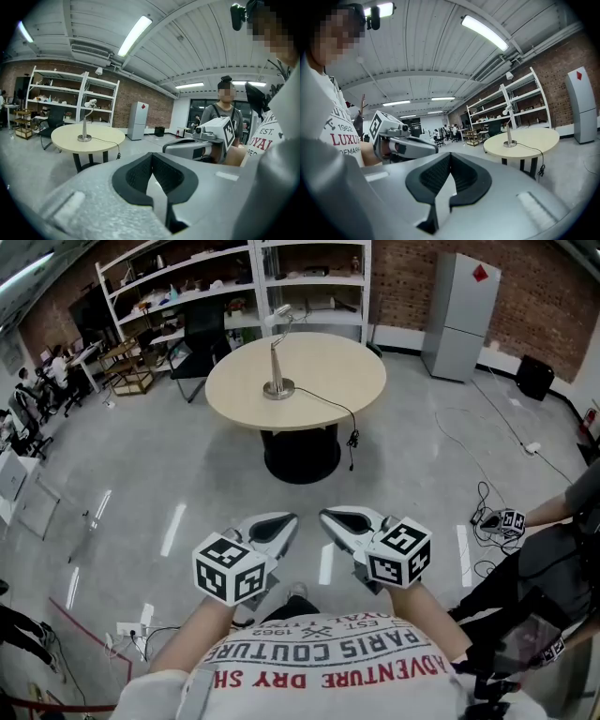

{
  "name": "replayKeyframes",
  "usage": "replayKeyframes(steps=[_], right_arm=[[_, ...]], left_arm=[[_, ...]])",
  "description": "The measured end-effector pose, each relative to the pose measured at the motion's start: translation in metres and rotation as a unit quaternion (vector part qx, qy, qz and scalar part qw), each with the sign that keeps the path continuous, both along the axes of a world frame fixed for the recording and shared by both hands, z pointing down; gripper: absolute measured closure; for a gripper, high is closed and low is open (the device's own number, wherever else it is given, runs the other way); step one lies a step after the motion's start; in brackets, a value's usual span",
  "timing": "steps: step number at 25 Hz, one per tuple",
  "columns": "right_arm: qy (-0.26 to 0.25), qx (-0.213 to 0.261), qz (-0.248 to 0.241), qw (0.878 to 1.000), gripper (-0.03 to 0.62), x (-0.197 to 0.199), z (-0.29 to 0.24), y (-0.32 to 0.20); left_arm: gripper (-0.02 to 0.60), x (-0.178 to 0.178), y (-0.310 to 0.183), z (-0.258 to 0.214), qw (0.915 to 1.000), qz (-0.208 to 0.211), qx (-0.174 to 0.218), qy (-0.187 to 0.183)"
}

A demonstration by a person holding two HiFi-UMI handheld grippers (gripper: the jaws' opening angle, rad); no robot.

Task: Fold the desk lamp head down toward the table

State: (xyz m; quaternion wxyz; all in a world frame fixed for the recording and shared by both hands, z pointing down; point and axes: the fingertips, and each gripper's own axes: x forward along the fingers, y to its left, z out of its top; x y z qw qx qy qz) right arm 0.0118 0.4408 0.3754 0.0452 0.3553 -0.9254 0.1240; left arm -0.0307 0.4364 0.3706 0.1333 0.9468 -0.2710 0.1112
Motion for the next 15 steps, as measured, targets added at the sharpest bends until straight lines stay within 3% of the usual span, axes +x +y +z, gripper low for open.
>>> replayKeyframes(steps=[6,15], right_arm=[[-0.008,-0.01,0.012,1.0,0.588,0.009,0.01,-0.016],[0.006,-0.029,0.008,1.0,0.588,0.003,0.034,-0.083]], left_arm=[[0.581,0.002,-0.022,0.0,0.9996,-0.013,0.013,0.022],[0.581,0.002,-0.089,0.032,0.9993,-0.004,-0.022,0.029]])
